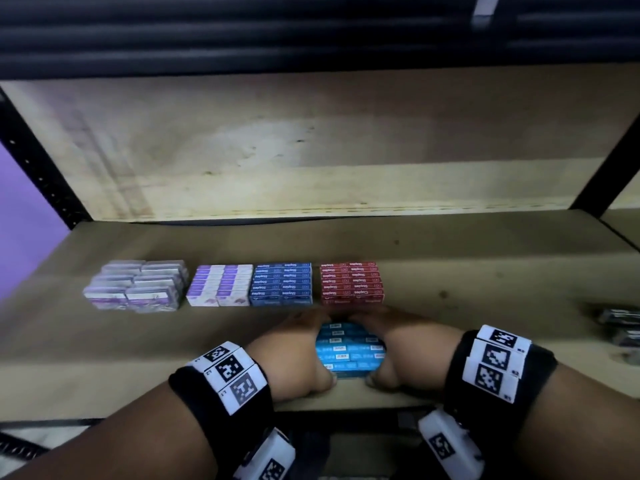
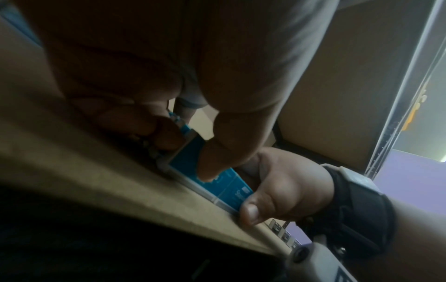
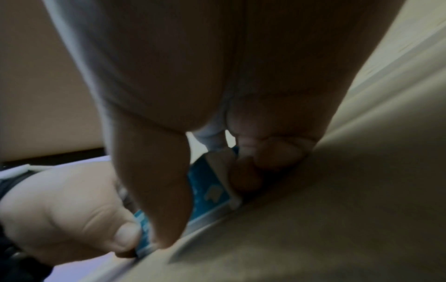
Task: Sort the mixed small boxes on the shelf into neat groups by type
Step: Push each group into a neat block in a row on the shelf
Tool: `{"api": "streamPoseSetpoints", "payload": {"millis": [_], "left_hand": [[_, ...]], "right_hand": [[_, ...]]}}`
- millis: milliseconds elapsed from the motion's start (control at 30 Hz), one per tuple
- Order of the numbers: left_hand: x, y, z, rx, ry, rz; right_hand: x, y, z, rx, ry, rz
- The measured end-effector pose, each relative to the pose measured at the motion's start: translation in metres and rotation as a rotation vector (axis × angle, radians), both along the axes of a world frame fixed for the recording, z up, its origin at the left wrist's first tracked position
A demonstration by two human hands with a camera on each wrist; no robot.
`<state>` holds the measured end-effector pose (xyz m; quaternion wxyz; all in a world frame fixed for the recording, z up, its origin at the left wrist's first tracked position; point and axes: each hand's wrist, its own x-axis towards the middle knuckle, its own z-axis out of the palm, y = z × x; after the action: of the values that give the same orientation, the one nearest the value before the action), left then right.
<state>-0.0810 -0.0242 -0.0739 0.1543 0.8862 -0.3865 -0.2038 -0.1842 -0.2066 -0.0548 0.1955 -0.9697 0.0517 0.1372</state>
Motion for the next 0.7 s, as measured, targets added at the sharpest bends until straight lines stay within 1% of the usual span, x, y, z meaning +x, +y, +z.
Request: {"api": "streamPoseSetpoints", "payload": {"millis": [167,333,500,700], "left_hand": [[-0.004,-0.002,-0.003,0.036,-0.010,0.005],[-0.008,-0.005,-0.003,0.030,-0.010,-0.004],[-0.012,-0.006,0.001,-0.013,0.030,-0.018],[-0.010,0.001,0.002,-0.038,0.031,-0.025]], "right_hand": [[-0.008,-0.005,-0.009,0.026,0.002,0.002],[-0.010,-0.011,-0.012,0.091,0.009,-0.013],[-0.009,-0.011,-0.016,0.047,0.002,-0.017],[-0.012,-0.011,-0.018,0.054,-0.027,-0.046]]}}
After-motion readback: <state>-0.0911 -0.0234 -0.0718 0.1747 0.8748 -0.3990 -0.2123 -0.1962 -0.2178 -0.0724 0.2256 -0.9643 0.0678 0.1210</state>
